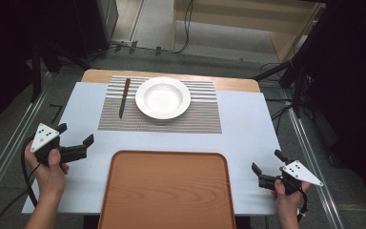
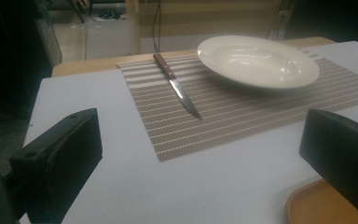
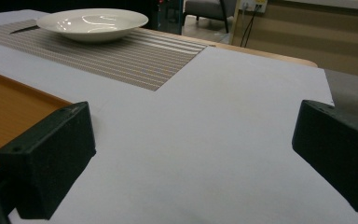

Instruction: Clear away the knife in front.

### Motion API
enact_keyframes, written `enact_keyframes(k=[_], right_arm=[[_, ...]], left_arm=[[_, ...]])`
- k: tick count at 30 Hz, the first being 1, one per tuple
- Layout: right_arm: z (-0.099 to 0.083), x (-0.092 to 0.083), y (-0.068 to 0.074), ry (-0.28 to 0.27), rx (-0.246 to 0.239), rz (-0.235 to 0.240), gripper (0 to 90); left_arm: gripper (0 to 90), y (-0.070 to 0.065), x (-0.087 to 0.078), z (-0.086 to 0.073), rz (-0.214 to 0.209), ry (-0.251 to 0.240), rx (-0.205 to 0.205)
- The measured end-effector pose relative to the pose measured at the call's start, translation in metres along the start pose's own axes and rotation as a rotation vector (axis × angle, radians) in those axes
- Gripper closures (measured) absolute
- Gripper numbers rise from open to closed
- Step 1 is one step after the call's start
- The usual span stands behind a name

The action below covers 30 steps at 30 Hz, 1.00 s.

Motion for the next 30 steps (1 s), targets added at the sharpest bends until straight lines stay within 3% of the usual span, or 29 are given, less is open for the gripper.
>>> enact_keyframes(k=[10,24,30], right_arm=[[0.000,0.000,0.000,0.003,0.001,-0.001,0.0],[0.000,0.001,0.001,0.004,-0.001,0.002,0.0],[-0.001,0.001,0.001,0.009,-0.002,0.001,0.0]], left_arm=[[0.0,0.002,0.019,0.022,-0.021,-0.002,0.008],[0.0,0.011,0.053,0.040,-0.044,-0.018,-0.049],[1.7,0.013,0.067,0.046,-0.050,-0.003,-0.062]])
Point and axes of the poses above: each handheld gripper's, and its own axes: x roughly forward along the jaws, z roughly out of its top, y roughly to its left, the point moved 5 cm from there along x, roughly forward along the jaws, and after that the axes turned 7 degrees about -z, right-handed, at the moved point
